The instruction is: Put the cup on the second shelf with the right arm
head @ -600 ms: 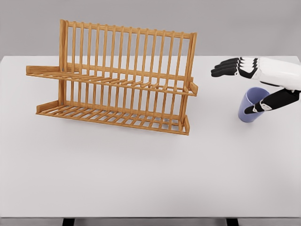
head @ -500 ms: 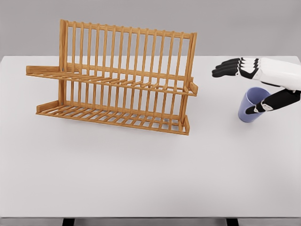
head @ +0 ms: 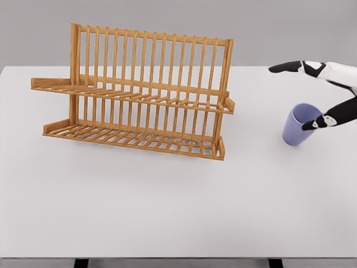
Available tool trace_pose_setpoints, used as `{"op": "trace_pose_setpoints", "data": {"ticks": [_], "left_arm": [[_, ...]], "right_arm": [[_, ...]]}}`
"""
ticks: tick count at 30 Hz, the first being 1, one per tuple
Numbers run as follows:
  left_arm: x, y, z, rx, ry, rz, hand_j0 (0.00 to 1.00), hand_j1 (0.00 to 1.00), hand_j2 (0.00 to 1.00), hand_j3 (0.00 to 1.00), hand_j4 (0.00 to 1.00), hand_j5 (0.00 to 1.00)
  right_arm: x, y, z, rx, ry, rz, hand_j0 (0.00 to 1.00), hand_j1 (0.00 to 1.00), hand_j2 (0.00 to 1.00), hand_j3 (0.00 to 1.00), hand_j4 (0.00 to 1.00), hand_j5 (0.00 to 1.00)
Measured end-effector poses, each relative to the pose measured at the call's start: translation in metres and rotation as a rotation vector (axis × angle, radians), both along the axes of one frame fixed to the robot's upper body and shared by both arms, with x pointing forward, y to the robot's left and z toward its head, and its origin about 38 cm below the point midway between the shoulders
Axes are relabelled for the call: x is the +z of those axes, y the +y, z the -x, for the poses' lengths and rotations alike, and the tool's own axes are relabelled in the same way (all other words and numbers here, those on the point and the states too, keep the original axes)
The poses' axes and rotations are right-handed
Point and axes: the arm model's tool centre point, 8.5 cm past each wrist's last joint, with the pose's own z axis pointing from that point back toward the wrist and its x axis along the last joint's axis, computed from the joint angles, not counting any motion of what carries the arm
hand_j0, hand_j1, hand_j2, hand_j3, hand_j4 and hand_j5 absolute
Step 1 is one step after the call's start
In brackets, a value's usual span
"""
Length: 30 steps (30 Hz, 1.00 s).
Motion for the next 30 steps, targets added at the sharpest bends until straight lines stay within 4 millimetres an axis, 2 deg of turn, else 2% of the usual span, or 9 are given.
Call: {"op": "trace_pose_setpoints", "data": {"ticks": [25, 26, 28, 30], "left_arm": [[0.0, 0.0, 0.0, 0.0, 0.0, 0.0, 1.0, 1.0, 1.0, 1.0, 1.0, 1.0], [0.0, 0.0, 0.0, 0.0, 0.001, 0.0, 1.0, 1.0, 1.0, 1.0, 1.0, 1.0], [0.0, 0.0, 0.0, 0.0, 0.0, 0.0, 1.0, 1.0, 1.0, 1.0, 1.0, 1.0], [0.0, 0.0, 0.0, 0.0, 0.0, 0.0, 1.0, 1.0, 1.0, 1.0, 1.0, 1.0]], "right_arm": [[0.002, -0.002, -0.001, -0.014, 0.033, -0.039, 1.0, 1.0, 1.0, 1.0, 1.0, 1.0], [-0.003, -0.006, -0.002, -0.03, 0.067, -0.073, 1.0, 1.0, 1.0, 1.0, 1.0, 1.0], [-0.064, -0.036, 0.001, -0.158, 0.334, -0.266, 1.0, 1.0, 1.0, 1.0, 1.0, 1.0], [-0.062, -0.049, -0.009, -0.221, 0.396, -0.407, 1.0, 1.0, 1.0, 1.0, 1.0, 1.0]]}}
